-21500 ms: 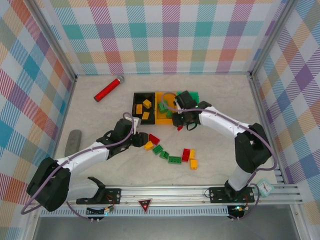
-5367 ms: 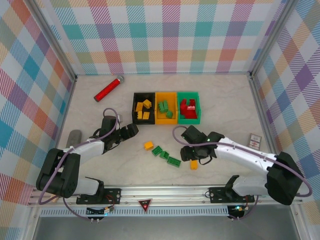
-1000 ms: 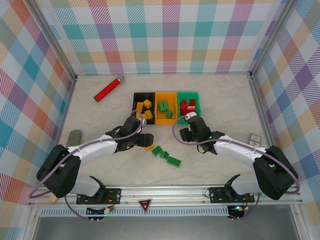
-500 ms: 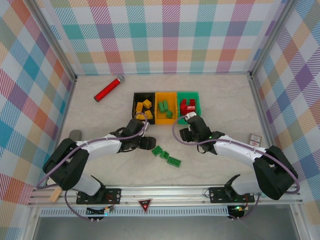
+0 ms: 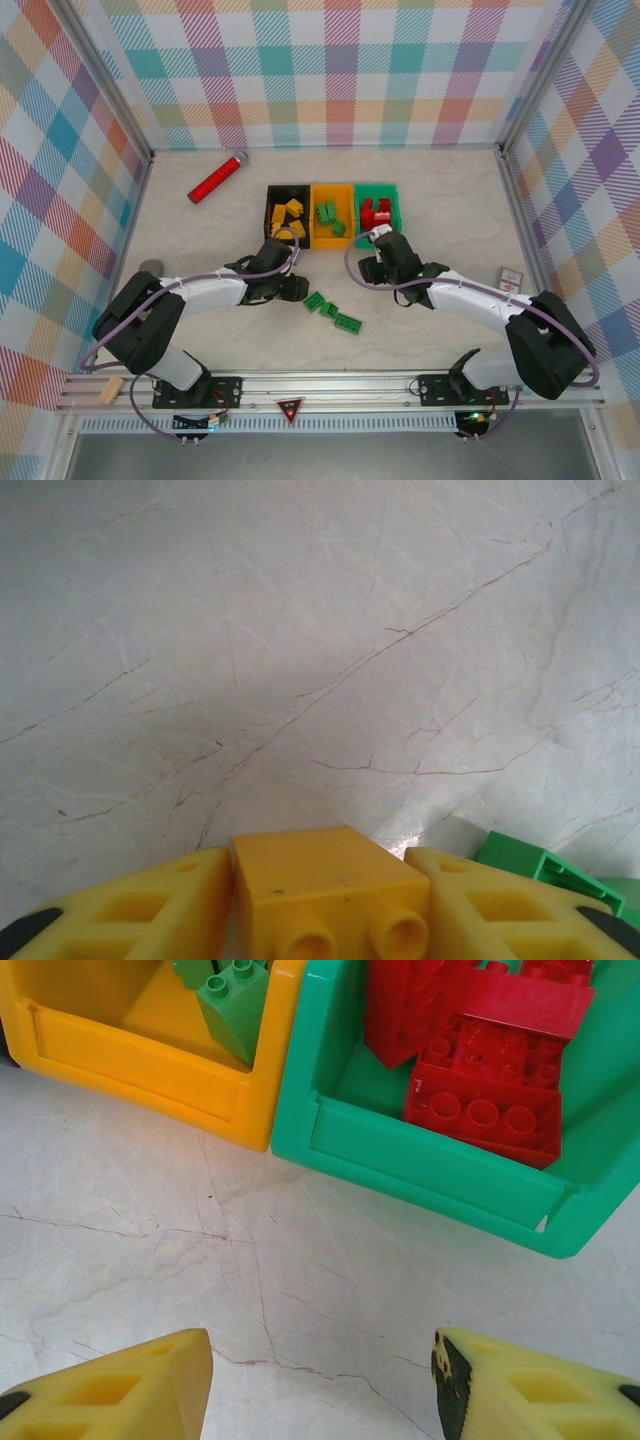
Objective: Sort the legos into containers by color
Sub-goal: Pick up the lego from the center of the table, then place the lego in the container.
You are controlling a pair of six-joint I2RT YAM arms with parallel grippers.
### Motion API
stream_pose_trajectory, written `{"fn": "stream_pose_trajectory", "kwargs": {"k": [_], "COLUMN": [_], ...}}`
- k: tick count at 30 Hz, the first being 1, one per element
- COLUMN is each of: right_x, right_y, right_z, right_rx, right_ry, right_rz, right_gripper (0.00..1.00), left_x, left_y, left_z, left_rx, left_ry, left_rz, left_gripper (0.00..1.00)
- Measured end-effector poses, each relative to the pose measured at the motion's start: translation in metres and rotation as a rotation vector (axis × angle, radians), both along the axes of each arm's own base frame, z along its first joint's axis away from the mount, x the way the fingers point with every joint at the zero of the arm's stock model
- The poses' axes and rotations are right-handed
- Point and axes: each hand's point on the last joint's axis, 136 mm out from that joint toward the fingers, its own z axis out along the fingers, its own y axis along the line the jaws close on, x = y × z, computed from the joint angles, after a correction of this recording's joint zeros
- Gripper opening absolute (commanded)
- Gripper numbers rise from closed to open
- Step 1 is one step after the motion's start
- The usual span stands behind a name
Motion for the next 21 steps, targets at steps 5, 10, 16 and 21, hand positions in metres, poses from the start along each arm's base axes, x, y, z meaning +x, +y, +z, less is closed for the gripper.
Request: {"fn": "stream_pose_trajectory", "kwargs": {"k": [5,10,16,21], "right_x": [0.000,-0.001,-0.003,-0.004], "right_y": [0.000,0.001,0.004,0.008], "right_z": [0.000,0.000,-0.001,-0.001], "right_rx": [0.001,0.006,0.020,0.036], "right_ry": [0.001,0.005,0.014,0.023], "right_rz": [0.001,0.007,0.018,0.031], "right_gripper": [0.61,0.61,0.61,0.61], "left_x": [0.002,0.005,0.033,0.077], "left_y": [0.000,0.002,-0.003,-0.012], "left_z": [0.006,0.017,0.062,0.119], "left_rx": [-0.007,-0.007,0.008,0.026], "left_ry": [-0.019,-0.049,-0.132,-0.269], "left_rz": [0.007,0.024,0.063,0.115], "left_gripper": [0.30,0.28,0.27,0.27]}}
